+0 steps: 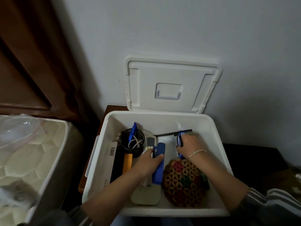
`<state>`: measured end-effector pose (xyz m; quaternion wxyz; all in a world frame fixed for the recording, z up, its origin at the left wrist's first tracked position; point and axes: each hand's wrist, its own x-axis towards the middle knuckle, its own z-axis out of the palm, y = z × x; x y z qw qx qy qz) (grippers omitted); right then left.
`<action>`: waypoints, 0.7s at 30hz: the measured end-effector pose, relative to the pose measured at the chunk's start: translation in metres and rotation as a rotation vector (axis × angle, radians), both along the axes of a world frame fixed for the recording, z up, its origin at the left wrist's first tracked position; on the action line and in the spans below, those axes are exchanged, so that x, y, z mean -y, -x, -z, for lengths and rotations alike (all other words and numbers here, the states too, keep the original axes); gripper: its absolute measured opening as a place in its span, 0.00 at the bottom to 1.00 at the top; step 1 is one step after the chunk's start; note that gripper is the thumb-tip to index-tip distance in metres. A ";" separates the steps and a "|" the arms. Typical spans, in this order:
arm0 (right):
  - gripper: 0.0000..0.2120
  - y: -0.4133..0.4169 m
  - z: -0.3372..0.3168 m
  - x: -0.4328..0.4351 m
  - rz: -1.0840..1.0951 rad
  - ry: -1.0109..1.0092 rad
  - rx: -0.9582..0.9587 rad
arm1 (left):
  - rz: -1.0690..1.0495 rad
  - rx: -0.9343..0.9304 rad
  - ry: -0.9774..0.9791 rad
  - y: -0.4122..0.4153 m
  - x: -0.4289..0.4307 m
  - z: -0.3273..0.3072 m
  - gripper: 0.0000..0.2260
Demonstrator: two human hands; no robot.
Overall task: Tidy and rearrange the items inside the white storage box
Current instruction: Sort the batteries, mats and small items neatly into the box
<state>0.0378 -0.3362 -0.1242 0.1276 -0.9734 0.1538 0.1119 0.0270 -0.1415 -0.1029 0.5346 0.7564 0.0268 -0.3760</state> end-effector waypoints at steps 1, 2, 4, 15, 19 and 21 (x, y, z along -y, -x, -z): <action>0.10 0.000 -0.001 0.001 0.013 -0.014 0.002 | -0.004 0.013 -0.014 -0.004 0.011 0.004 0.17; 0.12 0.000 -0.001 0.002 0.024 -0.031 0.004 | -0.008 0.027 -0.035 -0.008 0.022 0.008 0.17; 0.14 -0.001 -0.002 0.004 0.041 -0.063 -0.003 | -0.020 0.060 -0.096 -0.017 0.040 0.018 0.17; 0.11 -0.007 -0.004 0.010 0.009 -0.135 -0.046 | 0.062 0.199 -0.412 -0.039 0.070 0.057 0.17; 0.11 -0.006 -0.007 0.008 -0.009 -0.141 -0.047 | 0.119 0.323 -0.480 -0.038 0.075 0.064 0.16; 0.12 -0.005 -0.009 0.007 -0.015 -0.149 -0.046 | 0.180 0.404 -0.534 -0.035 0.077 0.065 0.15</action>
